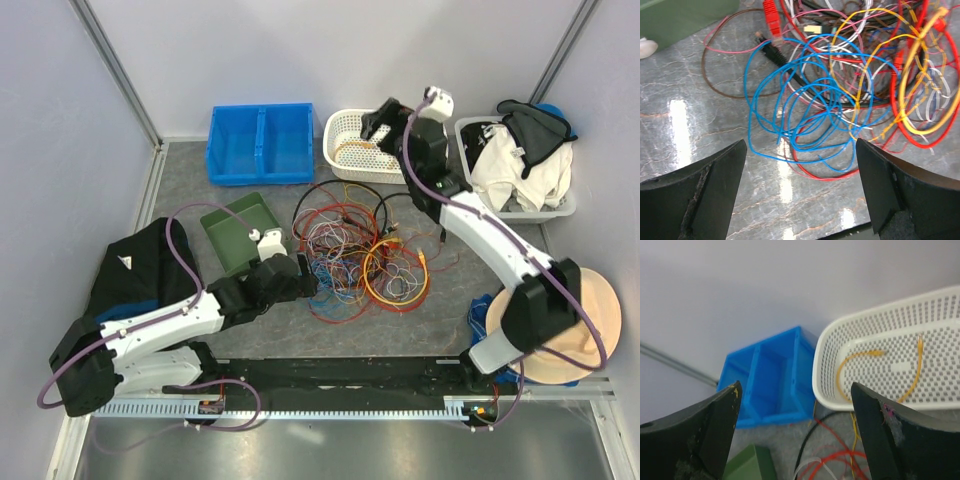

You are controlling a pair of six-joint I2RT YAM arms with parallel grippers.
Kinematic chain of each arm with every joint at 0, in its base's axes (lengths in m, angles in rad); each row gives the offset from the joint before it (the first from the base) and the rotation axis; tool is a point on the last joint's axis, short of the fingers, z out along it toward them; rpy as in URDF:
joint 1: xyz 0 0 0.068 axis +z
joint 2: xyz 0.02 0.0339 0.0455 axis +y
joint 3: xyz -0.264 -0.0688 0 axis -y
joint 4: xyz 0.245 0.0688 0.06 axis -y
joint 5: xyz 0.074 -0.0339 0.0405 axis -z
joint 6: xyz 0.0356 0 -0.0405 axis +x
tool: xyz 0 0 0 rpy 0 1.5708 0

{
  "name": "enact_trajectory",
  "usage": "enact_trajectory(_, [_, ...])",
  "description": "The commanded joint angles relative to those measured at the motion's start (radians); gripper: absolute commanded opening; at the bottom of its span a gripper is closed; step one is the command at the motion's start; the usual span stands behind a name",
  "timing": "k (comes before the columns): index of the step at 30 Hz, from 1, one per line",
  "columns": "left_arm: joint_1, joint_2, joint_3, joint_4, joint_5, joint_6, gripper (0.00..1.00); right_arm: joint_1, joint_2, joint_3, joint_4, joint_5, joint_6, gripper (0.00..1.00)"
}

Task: Untangle the cables

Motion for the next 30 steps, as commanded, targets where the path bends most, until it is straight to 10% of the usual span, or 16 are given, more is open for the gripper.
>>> enact_trajectory(1, [-0.006, -0.060, 0.017, 0.046, 0.006, -0.029, 0.96, 0.064, -0.130, -0.266, -0.055, -0.036, 0.013, 0.98])
enact_trajectory(12, [-0.008, -0.102, -0.023, 0.050, 0.045, -0.057, 0.95, 0.287, -0.370, -0.742, -0.105, -0.018, 0.060, 0.91])
enact_trajectory(24, [-0.012, -0.088, -0.045, 0.058, 0.052, -0.077, 0.92, 0.377, -0.209, -0.862, -0.018, -0.094, 0.097, 0.76])
enact_trajectory(30, [-0.023, -0.085, 0.003, 0.055, 0.043, -0.034, 0.91, 0.412, -0.248, -0.833, 0.000, -0.048, 0.090, 0.25])
